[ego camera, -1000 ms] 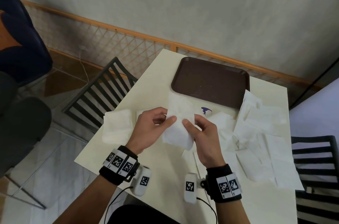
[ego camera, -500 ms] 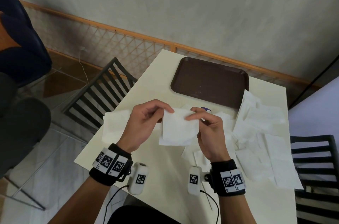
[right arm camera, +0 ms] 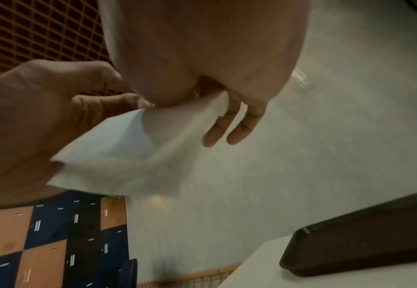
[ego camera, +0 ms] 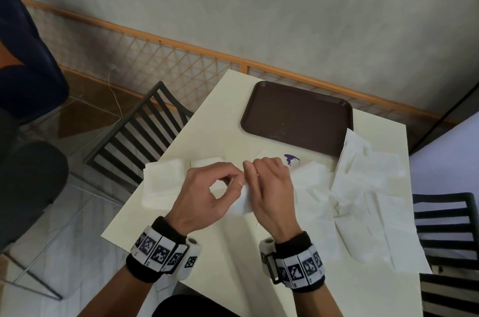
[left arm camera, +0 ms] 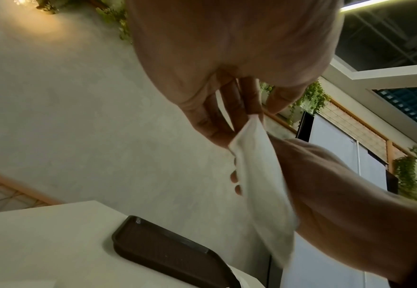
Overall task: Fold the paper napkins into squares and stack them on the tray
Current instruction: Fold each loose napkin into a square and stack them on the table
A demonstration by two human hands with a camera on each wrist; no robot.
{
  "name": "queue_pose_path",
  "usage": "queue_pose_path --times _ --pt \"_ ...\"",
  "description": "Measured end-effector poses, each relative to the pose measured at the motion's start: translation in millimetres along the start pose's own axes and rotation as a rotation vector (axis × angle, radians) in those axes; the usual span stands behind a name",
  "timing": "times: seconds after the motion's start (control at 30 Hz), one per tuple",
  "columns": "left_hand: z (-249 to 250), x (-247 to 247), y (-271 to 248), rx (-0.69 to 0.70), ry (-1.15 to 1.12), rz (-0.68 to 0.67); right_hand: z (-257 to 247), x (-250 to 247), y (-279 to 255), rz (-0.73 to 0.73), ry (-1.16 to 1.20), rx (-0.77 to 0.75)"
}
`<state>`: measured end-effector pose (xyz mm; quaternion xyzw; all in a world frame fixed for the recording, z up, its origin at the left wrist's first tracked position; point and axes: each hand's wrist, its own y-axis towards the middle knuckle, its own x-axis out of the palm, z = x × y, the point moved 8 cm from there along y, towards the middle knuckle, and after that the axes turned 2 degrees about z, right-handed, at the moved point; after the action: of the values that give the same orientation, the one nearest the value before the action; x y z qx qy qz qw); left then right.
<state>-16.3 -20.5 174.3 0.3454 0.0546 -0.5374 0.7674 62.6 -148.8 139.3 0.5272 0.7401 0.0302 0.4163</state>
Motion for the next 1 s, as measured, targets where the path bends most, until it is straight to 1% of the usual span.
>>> queue_pose_path --times 0.03,0.07,0.13,0.17,0.2,0.23,0.27,0.3,0.33,0.4,0.5,0.57,0.63,0.7,0.73,0.77,0.83,0.87,0.93,1.0 --pt "0 -5 -1 0.009 0.013 0.052 3 -3 1 0.05 0.019 0.038" --pt "-1 -9 -2 0.006 0.017 0.106 8 -8 2 0.101 0.065 0.109" --pt "-6 -17 -6 -0.037 0.003 0.192 23 -12 0 0.179 0.217 0.293" --pt "-10 -19 -9 -0.076 -0.004 0.221 29 -9 -2 0.17 0.342 0.376" --pt "-17 -20 -11 -0.133 -0.012 0.238 32 0 -4 0.125 0.484 0.444" --pt "-29 -20 -14 -0.209 -0.028 0.243 34 14 -7 0.049 0.612 0.503" --pt "-43 -19 -16 -0.291 -0.045 0.24 37 28 -12 -0.025 0.674 0.537" --pt "-59 -18 -19 -0.366 -0.047 0.232 42 40 -16 -0.088 0.637 0.537" --pt "-75 -16 -20 -0.427 -0.032 0.218 50 52 -19 -0.13 0.54 0.521" --pt "-110 -11 -24 -0.505 0.029 0.178 70 75 -23 -0.163 0.4 0.532" --pt "-158 -1 -25 -0.57 0.21 0.134 94 112 -20 -0.182 0.329 0.571" --pt "-183 9 -23 -0.604 0.351 0.079 102 136 -13 -0.223 0.278 0.572" --pt "-207 23 -22 -0.645 0.476 -0.028 105 159 -7 -0.328 0.212 0.551" --pt "-224 36 -26 -0.655 0.556 -0.127 106 174 -4 -0.447 0.12 0.519" --pt "-230 42 -30 -0.67 0.584 -0.179 109 173 -1 -0.467 0.075 0.511" --pt "-235 47 -34 -0.659 0.634 -0.222 114 167 5 -0.457 0.032 0.51" --pt "-233 52 -36 -0.6 0.737 -0.259 132 147 20 -0.394 -0.078 0.517" --pt "-227 52 -36 -0.574 0.761 -0.244 145 134 27 -0.365 -0.148 0.524" --pt "-210 53 -36 -0.529 0.725 -0.215 177 110 36 -0.342 -0.331 0.554" --pt "-196 56 -37 -0.482 0.642 -0.201 207 92 36 -0.394 -0.519 0.607"
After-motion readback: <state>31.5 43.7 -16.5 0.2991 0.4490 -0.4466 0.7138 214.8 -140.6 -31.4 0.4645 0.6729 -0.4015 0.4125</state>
